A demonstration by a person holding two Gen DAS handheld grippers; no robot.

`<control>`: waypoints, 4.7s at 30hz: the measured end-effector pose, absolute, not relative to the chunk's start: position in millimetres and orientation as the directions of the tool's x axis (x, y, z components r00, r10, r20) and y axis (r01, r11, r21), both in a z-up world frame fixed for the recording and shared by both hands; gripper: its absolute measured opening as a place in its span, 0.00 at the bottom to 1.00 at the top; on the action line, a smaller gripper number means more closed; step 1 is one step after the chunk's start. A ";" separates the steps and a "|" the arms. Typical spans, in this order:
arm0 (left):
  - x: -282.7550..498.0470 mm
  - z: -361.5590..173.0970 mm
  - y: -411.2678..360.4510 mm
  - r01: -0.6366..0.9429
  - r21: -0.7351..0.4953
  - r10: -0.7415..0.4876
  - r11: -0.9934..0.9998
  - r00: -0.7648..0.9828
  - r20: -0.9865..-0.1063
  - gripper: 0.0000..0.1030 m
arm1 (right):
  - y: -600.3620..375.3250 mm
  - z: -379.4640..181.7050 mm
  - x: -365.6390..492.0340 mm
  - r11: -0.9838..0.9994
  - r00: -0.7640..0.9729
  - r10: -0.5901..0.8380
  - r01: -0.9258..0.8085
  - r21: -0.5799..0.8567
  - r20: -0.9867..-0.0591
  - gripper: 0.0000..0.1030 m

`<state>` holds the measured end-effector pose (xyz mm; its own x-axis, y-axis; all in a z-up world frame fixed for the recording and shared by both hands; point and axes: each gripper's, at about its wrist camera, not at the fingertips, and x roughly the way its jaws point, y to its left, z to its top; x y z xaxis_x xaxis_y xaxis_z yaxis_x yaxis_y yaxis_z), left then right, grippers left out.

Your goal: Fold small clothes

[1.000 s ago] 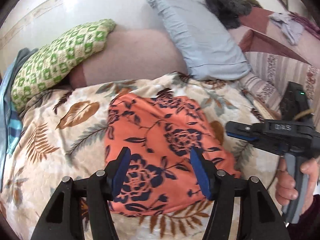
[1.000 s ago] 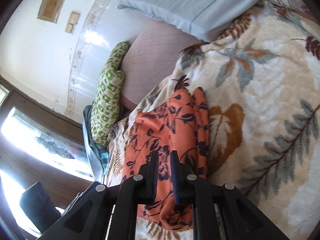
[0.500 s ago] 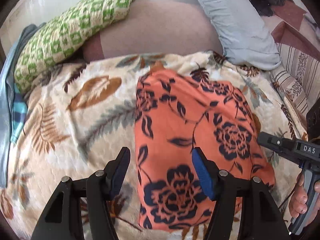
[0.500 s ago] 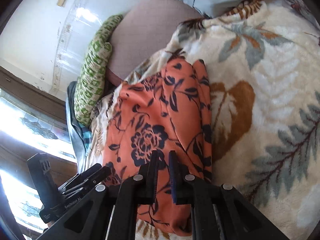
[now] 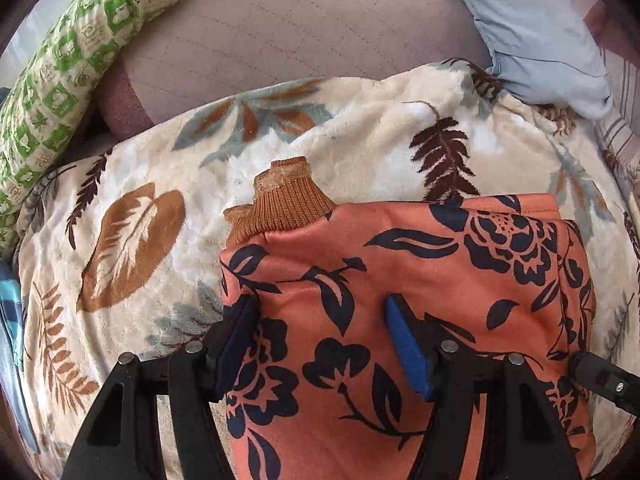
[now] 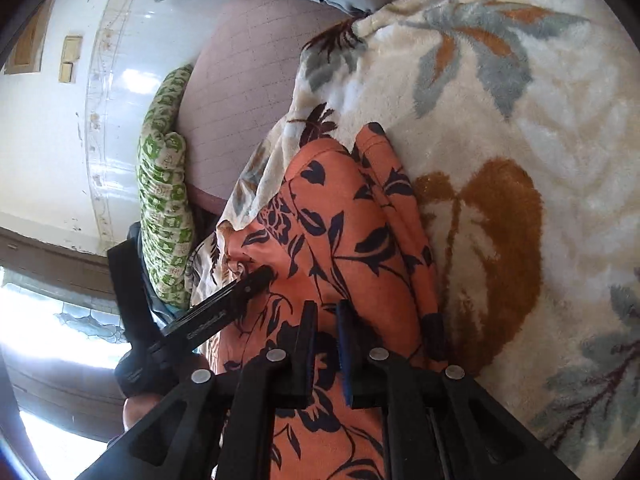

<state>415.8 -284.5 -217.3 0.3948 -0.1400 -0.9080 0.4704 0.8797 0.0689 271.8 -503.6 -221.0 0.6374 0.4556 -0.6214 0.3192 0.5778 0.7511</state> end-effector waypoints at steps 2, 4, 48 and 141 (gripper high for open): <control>411.7 -211.3 -281.5 0.476 0.059 -0.155 0.878 0.398 -0.904 0.66 | -503.3 -208.5 265.4 0.599 0.648 0.435 0.310 0.739 -0.625 0.13; 405.0 -198.3 -271.6 0.460 0.027 -0.186 0.888 0.412 -0.892 0.66 | -500.3 -197.4 260.8 0.603 0.656 0.441 0.289 0.744 -0.613 0.14; 258.8 -131.3 -180.9 0.382 0.188 -0.138 0.905 0.681 -0.719 0.80 | -492.6 -172.0 237.0 0.690 0.667 0.366 0.274 0.670 -0.649 0.46; 110.7 -56.0 -35.0 0.354 0.083 -0.225 0.932 0.741 -0.632 0.91 | -424.0 -103.1 58.5 0.713 0.793 0.315 0.164 0.681 -0.521 0.60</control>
